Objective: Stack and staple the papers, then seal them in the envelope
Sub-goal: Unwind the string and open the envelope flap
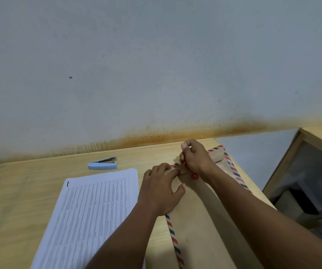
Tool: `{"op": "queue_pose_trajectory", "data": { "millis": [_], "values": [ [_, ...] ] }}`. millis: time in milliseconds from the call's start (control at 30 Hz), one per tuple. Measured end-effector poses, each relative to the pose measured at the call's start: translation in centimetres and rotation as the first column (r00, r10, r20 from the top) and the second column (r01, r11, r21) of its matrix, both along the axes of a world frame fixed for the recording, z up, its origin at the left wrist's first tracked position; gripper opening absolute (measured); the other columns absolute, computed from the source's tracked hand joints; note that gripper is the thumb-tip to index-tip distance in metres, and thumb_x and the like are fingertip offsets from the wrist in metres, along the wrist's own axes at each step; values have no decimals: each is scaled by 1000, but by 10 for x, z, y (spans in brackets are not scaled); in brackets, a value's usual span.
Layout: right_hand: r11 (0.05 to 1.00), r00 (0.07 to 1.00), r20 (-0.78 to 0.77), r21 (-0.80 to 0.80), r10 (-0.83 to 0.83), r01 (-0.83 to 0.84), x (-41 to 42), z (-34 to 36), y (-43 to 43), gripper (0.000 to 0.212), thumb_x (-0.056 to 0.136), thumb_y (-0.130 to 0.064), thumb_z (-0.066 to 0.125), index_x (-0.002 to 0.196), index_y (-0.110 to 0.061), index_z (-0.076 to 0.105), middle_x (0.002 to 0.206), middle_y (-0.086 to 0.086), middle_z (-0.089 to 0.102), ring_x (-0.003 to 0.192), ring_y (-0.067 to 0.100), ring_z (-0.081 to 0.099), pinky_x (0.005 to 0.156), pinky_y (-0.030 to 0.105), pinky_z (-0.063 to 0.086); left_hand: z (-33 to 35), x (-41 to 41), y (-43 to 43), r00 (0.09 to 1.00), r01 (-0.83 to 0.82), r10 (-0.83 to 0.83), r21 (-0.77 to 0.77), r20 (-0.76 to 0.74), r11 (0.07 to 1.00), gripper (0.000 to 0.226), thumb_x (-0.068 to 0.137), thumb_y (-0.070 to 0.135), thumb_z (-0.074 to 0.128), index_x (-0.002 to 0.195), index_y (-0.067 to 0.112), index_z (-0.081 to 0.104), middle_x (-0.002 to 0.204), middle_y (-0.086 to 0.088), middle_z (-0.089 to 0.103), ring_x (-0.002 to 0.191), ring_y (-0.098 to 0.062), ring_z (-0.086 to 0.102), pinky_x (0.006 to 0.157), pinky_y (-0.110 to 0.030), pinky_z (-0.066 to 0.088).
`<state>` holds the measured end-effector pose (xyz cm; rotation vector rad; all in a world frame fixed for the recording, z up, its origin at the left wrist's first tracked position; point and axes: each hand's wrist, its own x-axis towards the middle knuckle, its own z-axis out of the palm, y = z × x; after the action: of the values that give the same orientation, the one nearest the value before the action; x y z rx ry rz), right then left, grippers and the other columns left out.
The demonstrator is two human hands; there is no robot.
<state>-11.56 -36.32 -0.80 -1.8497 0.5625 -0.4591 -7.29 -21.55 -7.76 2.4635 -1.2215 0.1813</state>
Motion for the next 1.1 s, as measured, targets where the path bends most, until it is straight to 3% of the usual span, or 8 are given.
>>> {"op": "queue_pose_trajectory", "data": {
  "millis": [100, 200, 333, 533, 633, 767, 967, 1100],
  "values": [
    [995, 997, 19, -57, -81, 82, -14, -5, 2, 24, 105, -30, 40, 102, -9, 52, 82, 6, 57, 71, 18, 52, 63, 33, 43, 1, -1, 1, 1000, -6, 6, -15, -17, 1000, 58, 92, 63, 38, 142, 37, 52, 143, 10, 45, 133, -14, 40, 114, -37, 29],
    [962, 991, -74, -257, -112, 89, -37, -7, -4, 15, 101, -27, 51, 104, -12, 53, 84, 1, 63, 66, 11, 56, 56, 26, 41, 2, -1, 1, 1000, -13, 13, -1, -25, 1000, 60, 93, 64, 37, 145, 36, 49, 144, 10, 44, 133, -14, 39, 115, -37, 28],
    [741, 876, -408, -665, -258, -91, -50, -10, -35, 18, 91, -28, 60, 98, -12, 66, 96, 5, 67, 86, 25, 63, 70, 35, 53, 3, -1, 2, 999, -15, 15, 4, -49, 1000, 60, 95, 64, 38, 147, 38, 47, 145, 10, 43, 134, -13, 38, 116, -37, 27],
    [628, 826, -465, -756, -319, -184, -36, 16, -62, 15, 90, -24, 64, 97, -13, 72, 103, 12, 68, 89, 30, 64, 75, 36, 56, 2, 0, 1, 998, -26, 26, -10, -53, 1000, 60, 94, 65, 37, 147, 38, 48, 143, 12, 43, 133, -12, 39, 115, -36, 27],
    [748, 908, -391, -646, -154, -151, -19, 28, -67, 16, 89, -30, 71, 87, -15, 75, 99, 5, 72, 92, 22, 64, 73, 30, 46, 1, 1, 0, 999, -23, 23, -9, -47, 1000, 59, 94, 65, 38, 146, 39, 48, 143, 12, 43, 133, -13, 39, 115, -37, 27],
    [933, 969, -244, -338, 42, -126, -3, 29, -50, 20, 93, -28, 67, 84, -10, 70, 98, 0, 71, 97, 15, 59, 83, 32, 44, 1, 2, 0, 999, -21, 21, -6, -47, 1000, 59, 94, 65, 37, 146, 39, 48, 144, 11, 43, 133, -14, 39, 116, -39, 28],
    [987, 986, -48, 36, 159, -158, -6, 8, -13, 17, 103, -21, 53, 90, -9, 57, 76, 9, 69, 66, 15, 66, 65, 33, 45, 1, 1, 1, 1000, -14, 13, -34, -27, 999, 54, 94, 63, 41, 145, 44, 46, 141, 12, 45, 131, -14, 40, 113, -37, 28],
    [956, 990, -37, 265, 137, -123, -18, 11, -11, 20, 104, -19, 50, 87, -8, 51, 59, 3, 43, 47, 14, 41, 54, 30, 31, 2, 1, 1, 999, -15, 14, -24, -39, 1000, 55, 94, 64, 41, 143, 40, 51, 142, 11, 45, 131, -15, 40, 112, -38, 29]
  ]
}}
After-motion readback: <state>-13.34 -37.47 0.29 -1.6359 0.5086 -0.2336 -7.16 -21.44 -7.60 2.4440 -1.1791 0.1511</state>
